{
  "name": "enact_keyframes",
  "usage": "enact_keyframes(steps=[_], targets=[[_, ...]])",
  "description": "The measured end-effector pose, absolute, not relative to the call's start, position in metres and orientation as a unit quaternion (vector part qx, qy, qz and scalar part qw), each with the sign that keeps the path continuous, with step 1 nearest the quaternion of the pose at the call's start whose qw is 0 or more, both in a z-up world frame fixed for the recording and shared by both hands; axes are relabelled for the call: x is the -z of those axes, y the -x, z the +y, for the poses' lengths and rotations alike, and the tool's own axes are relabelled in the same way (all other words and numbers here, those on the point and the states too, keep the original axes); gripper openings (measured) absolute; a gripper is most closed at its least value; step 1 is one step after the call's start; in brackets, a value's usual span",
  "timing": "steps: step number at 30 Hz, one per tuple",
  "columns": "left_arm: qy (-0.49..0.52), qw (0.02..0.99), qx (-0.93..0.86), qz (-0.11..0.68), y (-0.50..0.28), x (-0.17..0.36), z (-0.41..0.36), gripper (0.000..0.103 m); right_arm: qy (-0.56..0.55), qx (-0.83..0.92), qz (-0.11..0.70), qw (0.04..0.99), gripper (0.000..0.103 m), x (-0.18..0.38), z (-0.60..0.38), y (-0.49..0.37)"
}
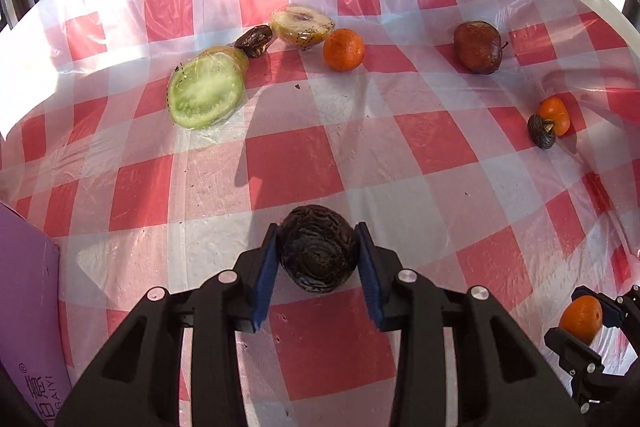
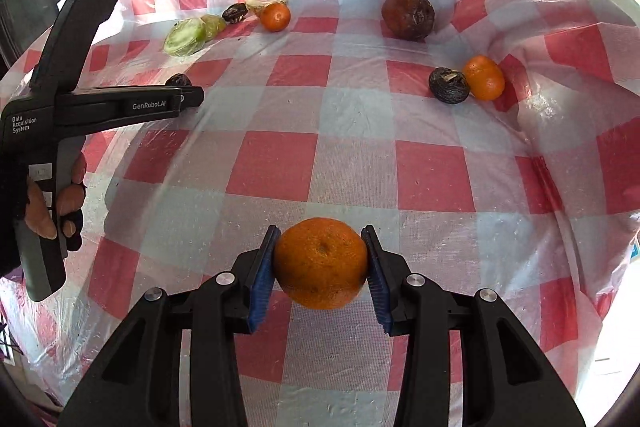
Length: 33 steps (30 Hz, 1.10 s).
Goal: Organize fruits
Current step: 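Carry the dark fruit and the orange over the white box with both tools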
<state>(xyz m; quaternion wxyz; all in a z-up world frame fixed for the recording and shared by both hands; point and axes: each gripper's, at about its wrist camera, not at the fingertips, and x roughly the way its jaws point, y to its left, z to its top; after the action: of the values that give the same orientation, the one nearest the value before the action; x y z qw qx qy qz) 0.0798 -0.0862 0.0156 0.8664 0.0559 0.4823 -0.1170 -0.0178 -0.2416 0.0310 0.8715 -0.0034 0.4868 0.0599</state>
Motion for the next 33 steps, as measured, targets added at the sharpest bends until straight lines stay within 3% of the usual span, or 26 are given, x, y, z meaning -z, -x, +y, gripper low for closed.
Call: enact_keyframes(steps=[14,24,33], targets=[[-0.103,0.835,0.142,0.521,0.046,-0.054,-0.053,0.037,-0.018,-0.067,0.515,0.855,0.040,-0.044,-0.196,0.041],[-0.156,0.852,0.154,0.476,0.048,-0.110,-0.020,0.037,-0.026,-0.066,0.495,0.866,0.040,-0.072,-0.150,0.042],[-0.129,0.865,0.104,0.474,0.044,-0.131,0.062,0.037,-0.012,-0.100,0.467,0.879,0.040,-0.100,-0.088,0.043]])
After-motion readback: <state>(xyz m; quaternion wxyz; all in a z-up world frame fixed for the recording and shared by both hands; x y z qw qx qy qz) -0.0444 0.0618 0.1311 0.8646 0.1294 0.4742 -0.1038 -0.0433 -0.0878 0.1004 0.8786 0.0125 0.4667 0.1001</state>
